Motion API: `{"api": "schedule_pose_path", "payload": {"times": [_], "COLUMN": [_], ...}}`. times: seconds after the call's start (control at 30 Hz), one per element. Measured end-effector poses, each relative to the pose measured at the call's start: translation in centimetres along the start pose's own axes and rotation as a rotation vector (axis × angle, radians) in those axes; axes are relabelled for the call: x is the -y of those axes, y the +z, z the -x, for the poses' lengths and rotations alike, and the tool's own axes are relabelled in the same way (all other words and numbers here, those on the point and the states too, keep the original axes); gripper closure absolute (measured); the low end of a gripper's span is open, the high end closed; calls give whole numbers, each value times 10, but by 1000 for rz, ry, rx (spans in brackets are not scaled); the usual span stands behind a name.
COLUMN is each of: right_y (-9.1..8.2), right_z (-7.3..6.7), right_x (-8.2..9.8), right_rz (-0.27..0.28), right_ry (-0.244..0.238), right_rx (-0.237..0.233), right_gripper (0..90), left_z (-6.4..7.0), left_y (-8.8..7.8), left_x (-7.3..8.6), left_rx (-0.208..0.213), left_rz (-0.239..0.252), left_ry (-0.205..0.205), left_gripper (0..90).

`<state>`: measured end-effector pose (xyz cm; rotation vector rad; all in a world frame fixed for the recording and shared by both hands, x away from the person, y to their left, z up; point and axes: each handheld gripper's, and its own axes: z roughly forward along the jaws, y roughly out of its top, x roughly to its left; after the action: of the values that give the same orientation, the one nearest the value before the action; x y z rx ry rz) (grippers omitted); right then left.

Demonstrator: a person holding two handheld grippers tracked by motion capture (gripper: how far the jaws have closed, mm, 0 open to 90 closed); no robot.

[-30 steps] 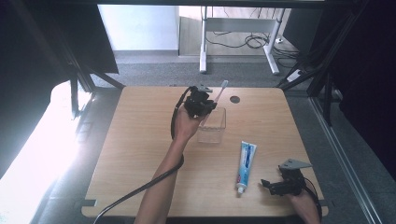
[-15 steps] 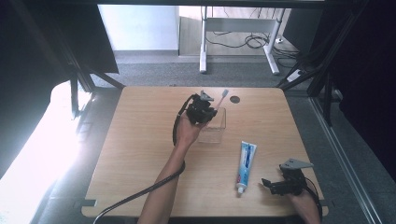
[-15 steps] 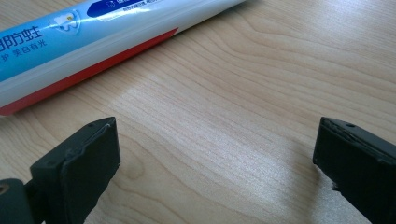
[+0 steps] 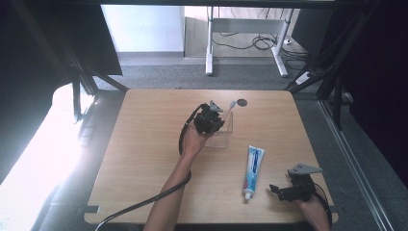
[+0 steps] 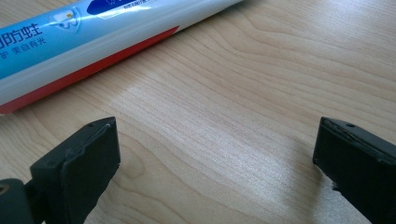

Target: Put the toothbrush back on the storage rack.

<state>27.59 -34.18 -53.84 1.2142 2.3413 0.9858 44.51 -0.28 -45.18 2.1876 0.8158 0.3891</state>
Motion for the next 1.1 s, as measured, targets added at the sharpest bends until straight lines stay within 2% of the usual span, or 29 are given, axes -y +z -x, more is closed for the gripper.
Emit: {"api": "schedule_pose_path", "payload": {"times": [0.33,0.53,0.7,0.77,1.1], "right_y": [0,0,1,1,1], "right_z": [0,0,-1,-1,0], "right_x": [0,0,0,0,0], "right_rz": [-3,-8,-9,-10,-7], "right_ry": [2,3,2,2,0], "right_rx": [-2,-4,-6,-7,-6], "right_gripper": [9,9,9,9,9], "left_z": [5,8,9,8,8], "left_y": [7,9,9,10,8], "left_x": [0,-1,-2,-2,-2], "left_rx": [-12,-41,-42,-33,-29], "left_rz": [-57,-106,-122,-112,-102], "left_ry": [33,76,69,46,26], "left_gripper": [785,782,778,770,640]}}
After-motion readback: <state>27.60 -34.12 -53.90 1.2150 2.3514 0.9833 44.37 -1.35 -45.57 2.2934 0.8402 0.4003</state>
